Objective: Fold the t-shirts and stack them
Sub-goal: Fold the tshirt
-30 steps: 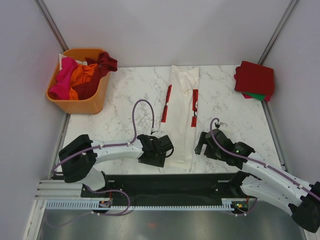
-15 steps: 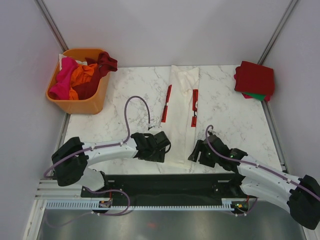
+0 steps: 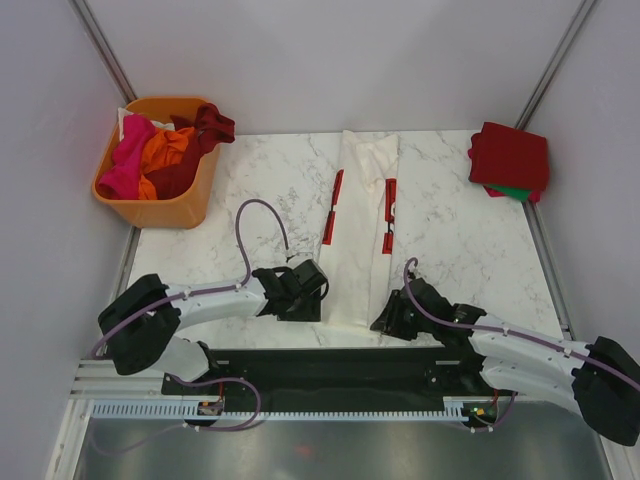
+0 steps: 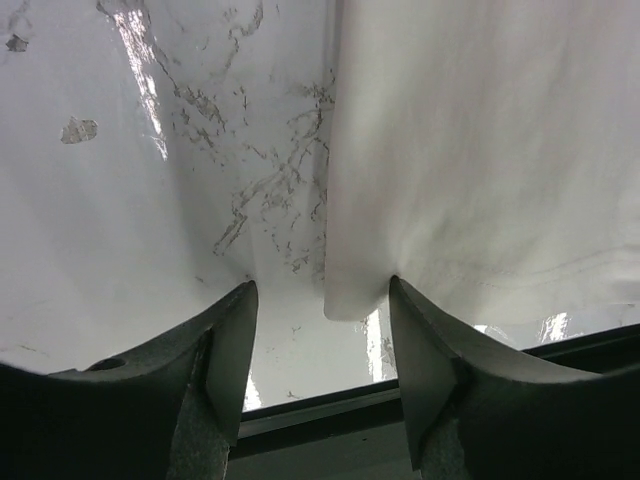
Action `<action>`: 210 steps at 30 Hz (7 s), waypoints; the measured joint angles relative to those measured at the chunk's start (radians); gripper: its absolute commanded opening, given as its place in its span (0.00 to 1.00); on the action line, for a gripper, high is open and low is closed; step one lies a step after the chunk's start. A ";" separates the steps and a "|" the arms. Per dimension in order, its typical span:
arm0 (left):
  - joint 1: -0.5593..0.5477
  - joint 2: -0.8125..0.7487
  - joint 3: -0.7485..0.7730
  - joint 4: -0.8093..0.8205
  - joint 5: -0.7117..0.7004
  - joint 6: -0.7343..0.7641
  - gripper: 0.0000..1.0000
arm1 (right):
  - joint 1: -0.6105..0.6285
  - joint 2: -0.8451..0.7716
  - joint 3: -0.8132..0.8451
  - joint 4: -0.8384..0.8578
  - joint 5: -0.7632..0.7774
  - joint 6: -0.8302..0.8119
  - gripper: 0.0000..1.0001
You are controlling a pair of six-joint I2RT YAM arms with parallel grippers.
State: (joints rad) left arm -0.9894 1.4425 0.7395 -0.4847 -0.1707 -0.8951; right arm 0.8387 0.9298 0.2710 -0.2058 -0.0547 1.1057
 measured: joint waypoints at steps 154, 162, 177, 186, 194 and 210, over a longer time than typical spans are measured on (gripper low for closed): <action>0.483 1.042 1.595 -0.342 0.386 0.411 0.03 | -0.644 1.204 1.317 -0.283 -0.103 -0.646 0.00; 0.528 1.132 1.606 -0.333 0.386 0.426 0.03 | -0.674 1.232 1.381 -0.325 -0.106 -0.649 0.29; 0.593 0.606 1.298 -0.330 0.254 0.488 0.57 | -0.689 0.791 1.289 -0.440 -0.010 -0.714 0.85; 0.428 0.241 0.744 -0.239 0.351 0.401 0.74 | -0.687 0.493 0.671 -0.314 -0.230 -0.649 0.82; 0.278 0.307 0.482 -0.171 0.391 0.305 0.72 | -0.688 0.471 0.546 -0.243 -0.288 -0.635 0.81; 0.274 0.352 0.446 0.020 0.329 0.251 0.55 | -0.688 0.527 0.496 -0.130 -0.299 -0.631 0.80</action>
State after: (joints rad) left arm -0.7151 1.7947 1.1858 -0.4644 0.1581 -0.6437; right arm 0.1509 1.4570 0.7673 -0.3363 -0.3542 0.4747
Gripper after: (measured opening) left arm 0.557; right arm 0.802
